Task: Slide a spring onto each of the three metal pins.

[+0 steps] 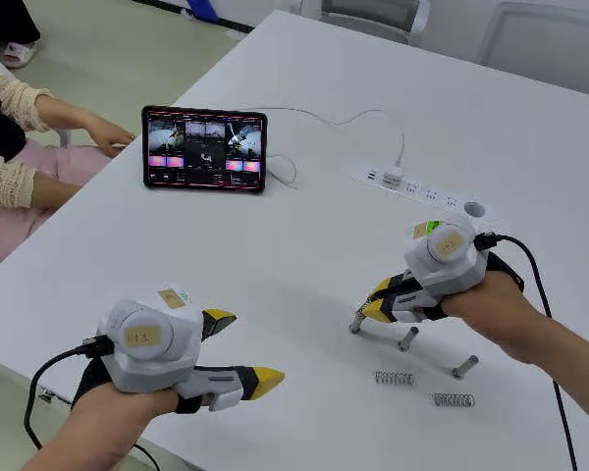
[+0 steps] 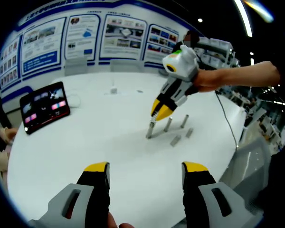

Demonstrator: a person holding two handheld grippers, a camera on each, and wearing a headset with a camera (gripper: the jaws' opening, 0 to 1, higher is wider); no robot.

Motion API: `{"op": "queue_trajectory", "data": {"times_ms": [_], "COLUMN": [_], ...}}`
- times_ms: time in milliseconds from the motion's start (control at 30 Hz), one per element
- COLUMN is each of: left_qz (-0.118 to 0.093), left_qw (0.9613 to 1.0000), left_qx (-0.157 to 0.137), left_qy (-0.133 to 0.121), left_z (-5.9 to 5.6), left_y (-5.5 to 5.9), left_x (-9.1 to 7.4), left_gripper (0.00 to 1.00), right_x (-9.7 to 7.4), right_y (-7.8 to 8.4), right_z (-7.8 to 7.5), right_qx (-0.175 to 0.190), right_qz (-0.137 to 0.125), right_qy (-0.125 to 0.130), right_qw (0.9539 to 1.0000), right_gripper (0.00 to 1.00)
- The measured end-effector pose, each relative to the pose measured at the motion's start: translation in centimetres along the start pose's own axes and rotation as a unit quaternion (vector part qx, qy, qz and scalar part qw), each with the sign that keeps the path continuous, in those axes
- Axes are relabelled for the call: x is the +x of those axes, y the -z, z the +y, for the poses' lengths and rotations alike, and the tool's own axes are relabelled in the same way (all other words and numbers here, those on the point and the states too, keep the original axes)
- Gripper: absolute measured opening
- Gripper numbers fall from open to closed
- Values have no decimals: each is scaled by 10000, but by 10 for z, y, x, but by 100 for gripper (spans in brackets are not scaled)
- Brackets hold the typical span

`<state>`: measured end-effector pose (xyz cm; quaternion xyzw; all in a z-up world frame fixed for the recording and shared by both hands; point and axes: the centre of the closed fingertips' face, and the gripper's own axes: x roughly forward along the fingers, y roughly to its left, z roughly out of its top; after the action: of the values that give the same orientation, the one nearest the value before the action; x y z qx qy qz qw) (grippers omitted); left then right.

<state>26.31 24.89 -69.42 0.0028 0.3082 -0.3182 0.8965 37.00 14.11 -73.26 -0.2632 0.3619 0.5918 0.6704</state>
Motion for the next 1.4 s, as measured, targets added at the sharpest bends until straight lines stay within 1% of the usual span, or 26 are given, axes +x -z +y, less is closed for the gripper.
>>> {"op": "queue_trajectory", "data": {"times_ms": [67,167,300,400,700,1067,1167,1233,1333,1400], "left_qz": [-2,-11,-22,-65,-72,-74,-80,-84,-93,-98], "left_qw": [10000,10000,10000,10000,9999,9999,9999,9999,9999,9999], "left_qx": [0,9,10,-51,-96,-122,-122,-119,-116,-112], "left_qy": [12,30,25,19,0,-35,-44,-44,-39,-32], "left_z": [-1,-2,-2,-1,-1,1,1,1,1,0], "left_y": [-1,-2,-2,-3,1,2,2,2,1,0], "left_x": [1,1,1,0,0,-3,-4,-4,-3,-3], "left_gripper": [63,62,62,62,62,62,62,62,63,63], "right_x": [1,6,11,15,28,37,37,36,31,28], "right_y": [-1,2,3,8,18,27,28,28,29,28], "right_z": [0,1,4,4,7,7,6,7,5,6], "right_qx": [4,-108,-190,-247,-408,-401,-313,-272,-272,-214], "right_qz": [2,121,170,253,466,608,608,571,541,507], "right_qy": [2,-15,-58,-85,-124,-145,-77,-114,-29,-29], "right_qw": [10000,9999,9997,9993,9980,9972,9976,9979,9982,9985], "right_gripper": [12,12,12,12,12,13,16,20,24,28]}}
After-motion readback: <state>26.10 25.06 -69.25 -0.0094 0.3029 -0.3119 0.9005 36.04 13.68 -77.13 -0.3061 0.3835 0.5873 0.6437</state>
